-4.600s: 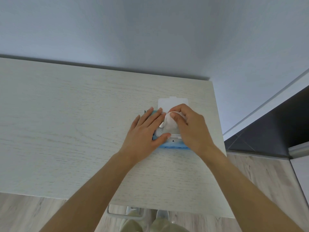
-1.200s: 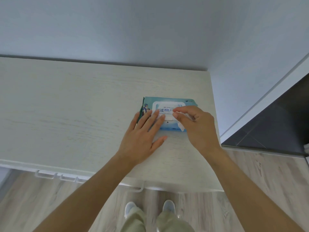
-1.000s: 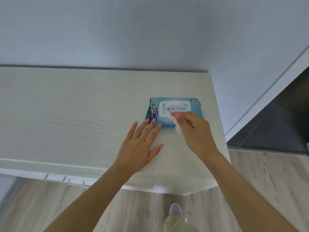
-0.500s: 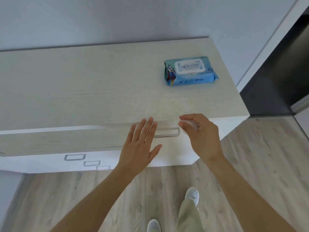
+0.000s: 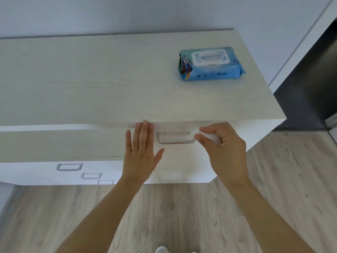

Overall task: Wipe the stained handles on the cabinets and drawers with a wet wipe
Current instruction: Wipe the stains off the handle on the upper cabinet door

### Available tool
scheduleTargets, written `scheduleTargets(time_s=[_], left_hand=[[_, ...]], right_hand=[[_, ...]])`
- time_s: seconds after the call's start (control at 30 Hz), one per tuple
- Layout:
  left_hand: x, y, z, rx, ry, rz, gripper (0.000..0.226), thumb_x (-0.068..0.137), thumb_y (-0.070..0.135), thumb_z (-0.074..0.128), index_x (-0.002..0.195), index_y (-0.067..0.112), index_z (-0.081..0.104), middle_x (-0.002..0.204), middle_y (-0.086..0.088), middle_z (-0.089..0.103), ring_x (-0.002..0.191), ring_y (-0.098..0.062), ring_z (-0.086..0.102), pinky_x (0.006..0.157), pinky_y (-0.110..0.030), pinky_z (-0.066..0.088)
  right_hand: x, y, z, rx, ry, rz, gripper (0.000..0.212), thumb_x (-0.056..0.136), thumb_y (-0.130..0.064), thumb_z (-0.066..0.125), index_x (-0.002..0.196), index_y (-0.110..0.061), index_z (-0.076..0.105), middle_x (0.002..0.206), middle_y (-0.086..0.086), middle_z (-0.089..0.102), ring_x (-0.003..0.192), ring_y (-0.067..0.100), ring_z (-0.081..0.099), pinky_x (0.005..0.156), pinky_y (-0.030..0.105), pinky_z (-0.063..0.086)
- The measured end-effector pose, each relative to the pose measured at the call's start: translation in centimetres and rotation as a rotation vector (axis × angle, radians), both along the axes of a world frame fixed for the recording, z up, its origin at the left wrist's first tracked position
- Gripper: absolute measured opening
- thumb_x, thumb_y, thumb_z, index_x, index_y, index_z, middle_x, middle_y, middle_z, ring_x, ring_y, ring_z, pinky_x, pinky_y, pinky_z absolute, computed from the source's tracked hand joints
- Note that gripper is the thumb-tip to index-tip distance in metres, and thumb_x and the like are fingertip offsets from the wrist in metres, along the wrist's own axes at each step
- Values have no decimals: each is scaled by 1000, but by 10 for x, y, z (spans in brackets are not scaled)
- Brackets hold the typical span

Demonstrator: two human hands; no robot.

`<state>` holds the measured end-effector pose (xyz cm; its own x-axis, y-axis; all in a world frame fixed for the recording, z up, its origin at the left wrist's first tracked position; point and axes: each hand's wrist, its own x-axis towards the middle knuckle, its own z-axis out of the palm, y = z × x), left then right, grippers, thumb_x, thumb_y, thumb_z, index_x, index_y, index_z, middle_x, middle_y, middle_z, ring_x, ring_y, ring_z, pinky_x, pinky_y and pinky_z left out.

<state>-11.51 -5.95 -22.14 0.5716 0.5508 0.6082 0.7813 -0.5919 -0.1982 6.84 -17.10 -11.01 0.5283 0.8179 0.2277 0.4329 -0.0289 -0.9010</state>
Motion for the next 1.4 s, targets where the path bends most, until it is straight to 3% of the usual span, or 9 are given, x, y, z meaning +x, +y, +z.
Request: scheduleTargets(time_s=[0.27,0.37,0.43,0.57,0.9,1.1,1.2,1.4], left_hand=[[23,47,-52,352,-281,-99,89,94,56,41,150,1,0,158,-10,-12,146,-27,-5,116,-52,9],[40,59,-57,427,-419,-132,81,92,57,37,146,2,12,152,-17,6,146,-25,-5,114,-56,12],[48,63,-59,462,-490,-146,77,90,56,34,140,0,20,141,-20,20,145,-31,5,111,-60,15],[52,70,-59,560,-505,-157,80,83,51,41,136,-7,28,139,-24,25,129,-48,23,105,-68,16],[57,60,-58,561,-571,-48,79,88,47,42,139,-12,32,145,-29,31,138,-41,23,103,-72,8],[61,64,-62,558,-589,-22,79,90,48,37,142,-10,27,147,-27,28,139,-39,20,105,-72,10],[62,66,-63,580,-601,-21,78,91,49,35,143,-9,25,148,-26,27,140,-38,19,105,-71,9],[61,65,-64,582,-604,-15,78,91,49,36,144,-8,23,149,-25,26,141,-38,19,105,-71,8]], right_hand=[[1,15,-61,352,-32,-111,23,78,-24,73,82,-41,58,83,-19,60,76,-8,56,67,2,40],[4,22,-83,520,-46,-113,16,77,-29,70,85,-37,60,87,-18,62,80,-5,59,69,3,42],[8,27,-98,619,-82,-112,16,78,-26,71,87,-34,60,89,-13,63,83,-2,59,71,6,43],[16,39,-125,768,-80,-72,17,81,-15,72,88,-28,62,93,-7,66,89,3,63,76,11,47],[17,44,-140,844,14,90,12,87,-15,67,90,-26,71,87,-16,72,90,2,67,79,12,50],[17,44,-139,818,-190,-21,18,84,-16,70,89,-32,62,85,-23,67,86,-4,63,73,8,47],[18,50,-136,848,-231,-67,17,86,-15,70,90,-31,65,84,-23,66,87,-4,63,78,10,48],[10,60,-148,853,-595,-199,25,90,-14,62,114,-9,65,103,-4,59,90,-11,52,82,0,37]])
